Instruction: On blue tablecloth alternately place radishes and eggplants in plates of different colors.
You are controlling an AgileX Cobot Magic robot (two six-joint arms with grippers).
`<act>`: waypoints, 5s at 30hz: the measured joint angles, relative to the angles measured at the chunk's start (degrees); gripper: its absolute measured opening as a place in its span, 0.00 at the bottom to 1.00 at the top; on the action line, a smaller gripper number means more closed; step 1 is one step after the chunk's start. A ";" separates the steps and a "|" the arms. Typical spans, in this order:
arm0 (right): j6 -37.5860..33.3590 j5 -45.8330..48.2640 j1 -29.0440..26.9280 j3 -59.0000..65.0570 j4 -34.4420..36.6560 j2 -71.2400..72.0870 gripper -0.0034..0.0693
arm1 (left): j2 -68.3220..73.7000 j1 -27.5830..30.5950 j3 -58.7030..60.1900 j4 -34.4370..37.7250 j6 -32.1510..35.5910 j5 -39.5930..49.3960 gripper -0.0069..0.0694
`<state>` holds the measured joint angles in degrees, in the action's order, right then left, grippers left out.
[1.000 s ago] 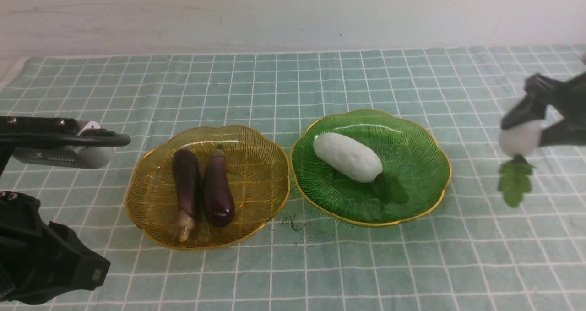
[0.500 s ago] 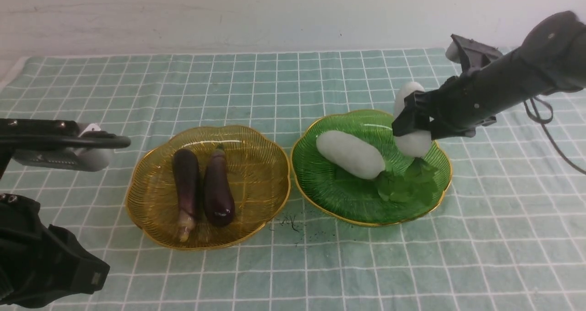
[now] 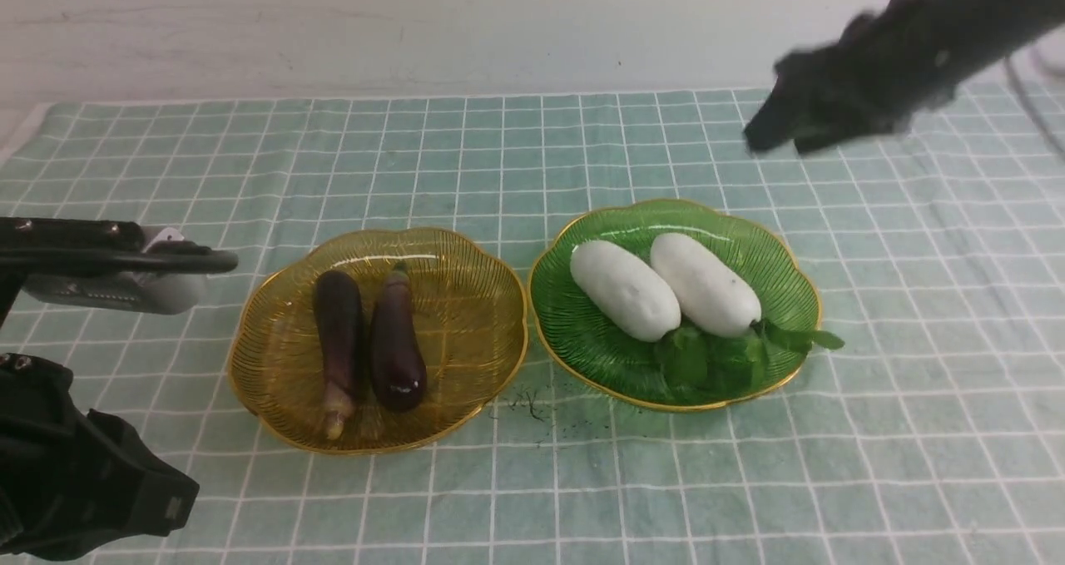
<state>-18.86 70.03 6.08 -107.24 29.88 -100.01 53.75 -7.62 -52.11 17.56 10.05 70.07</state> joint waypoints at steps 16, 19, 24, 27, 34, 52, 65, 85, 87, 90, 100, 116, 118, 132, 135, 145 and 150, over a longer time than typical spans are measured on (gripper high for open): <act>2.96 -15.43 0.00 24.13 -9.53 56.11 0.03 | 0.00 0.00 0.00 0.06 0.00 -3.22 0.08; 4.00 -25.68 0.00 37.89 -9.87 67.20 0.03 | 0.00 0.00 0.02 0.06 0.00 -4.35 0.08; 5.08 -51.42 0.00 69.06 -10.29 90.39 0.03 | 0.00 0.00 0.02 0.47 0.00 -7.54 0.08; 5.45 -56.32 0.00 75.65 -9.81 95.68 0.03 | 0.00 0.00 0.02 1.06 0.00 -7.51 0.08; 5.68 -66.91 0.00 83.02 -8.95 100.96 0.03 | -6.59 0.00 3.58 5.10 4.14 -14.04 0.08; 5.70 -67.41 0.00 83.04 -8.81 100.96 0.03 | -48.17 0.00 20.63 7.01 4.59 -29.98 0.08; 5.75 -67.41 0.00 83.04 -8.81 100.96 0.03 | -52.64 0.00 23.69 1.17 7.13 -31.60 0.08; 5.83 -67.39 0.00 83.15 -8.79 100.98 0.03 | -54.52 4.09 52.97 -19.22 -6.16 -44.89 0.08; 5.83 -67.39 0.00 83.15 -8.79 100.98 0.03 | -54.52 4.09 53.34 -19.16 -6.09 -46.88 0.08; 5.83 -67.39 0.00 83.15 -8.79 100.98 0.03 | -54.52 4.09 53.55 -19.16 -5.92 -48.77 0.08; 5.87 -67.39 0.00 83.15 -8.79 100.98 0.03 | -54.52 4.09 53.55 -19.16 -5.92 -49.34 0.08; -0.69 -61.07 0.00 83.15 -15.74 100.98 0.03 | -54.52 4.09 53.55 -19.16 -5.92 -49.38 0.08; -2.19 -57.05 -0.23 83.15 -18.61 100.98 0.03 | -54.52 4.09 53.55 -19.16 -5.92 -49.38 0.08; 7.16 -48.35 -4.17 105.53 -31.02 100.98 0.03 | -54.52 4.09 53.60 -19.16 -5.92 -49.38 0.08; 15.54 -47.24 -5.40 108.30 -31.63 100.84 0.03 | -54.52 4.09 53.60 -19.16 -5.92 -49.34 0.08; 21.89 -47.24 -6.18 108.30 -33.49 100.84 0.03 | -54.52 4.09 53.66 -19.16 -5.92 -49.11 0.08; 22.51 -47.24 -6.18 108.30 -33.66 100.84 0.03 | -54.52 4.09 53.72 -19.16 -5.92 -49.11 0.08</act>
<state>3.65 22.79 -0.10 1.07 -3.78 0.83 -0.77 -3.53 1.61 -1.59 4.13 20.95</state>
